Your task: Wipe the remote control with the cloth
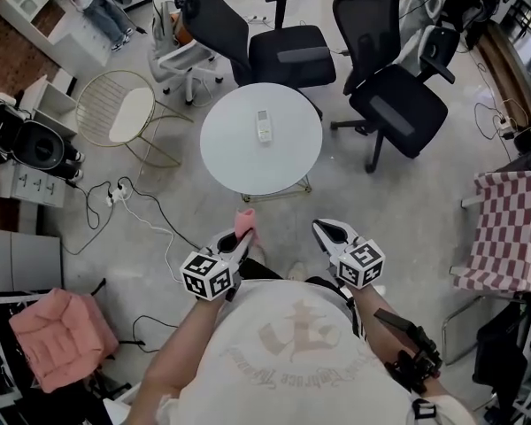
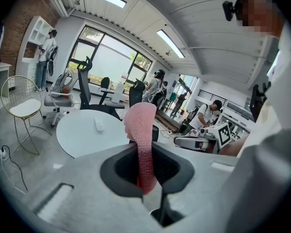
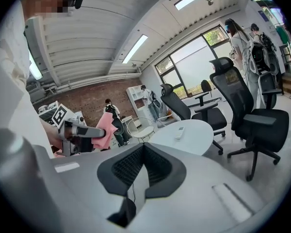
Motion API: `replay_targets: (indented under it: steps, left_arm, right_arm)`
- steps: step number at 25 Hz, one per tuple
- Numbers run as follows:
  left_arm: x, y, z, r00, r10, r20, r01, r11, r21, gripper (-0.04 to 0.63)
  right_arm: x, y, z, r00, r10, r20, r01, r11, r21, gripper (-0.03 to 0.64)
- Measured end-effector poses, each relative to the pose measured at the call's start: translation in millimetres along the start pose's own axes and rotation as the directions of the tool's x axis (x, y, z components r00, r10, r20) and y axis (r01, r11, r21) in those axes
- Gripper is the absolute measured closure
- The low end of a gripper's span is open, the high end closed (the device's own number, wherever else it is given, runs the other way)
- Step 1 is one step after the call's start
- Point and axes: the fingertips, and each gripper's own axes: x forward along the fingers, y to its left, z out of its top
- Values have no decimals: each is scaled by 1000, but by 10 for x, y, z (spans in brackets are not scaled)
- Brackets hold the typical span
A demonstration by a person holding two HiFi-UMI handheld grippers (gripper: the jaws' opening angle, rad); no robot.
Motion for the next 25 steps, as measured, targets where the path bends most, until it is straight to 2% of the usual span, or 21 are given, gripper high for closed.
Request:
replay_targets:
  steps: [6,9,15,18,25]
  left_arm:
    - [183,199,-13,1000,3,-23,-4,1000,-31,565]
    - [374,366,41,999,-22,-39,21,999,-42,565]
    - [856,733,390,992,-105,-68,102,994,-44,564]
    - [1035,959,585,989,-126,-74,123,991,-47,564]
    - [1250,1440,875,982,-163,-95,158,986,-60,564]
  right_arm:
    - [171,-208,23,1000,-17,-18,18,999,29,612]
    - [311,-340,72,997,-67,-43,68,998,12,612]
    - [616,-617,380,991,-120,-65,120,993,-11,612]
    - [824,-757,570,987,-143,-73,142,990,-25,614]
    - [1307,-1083,840,970,-223,-100,225,974,8,612]
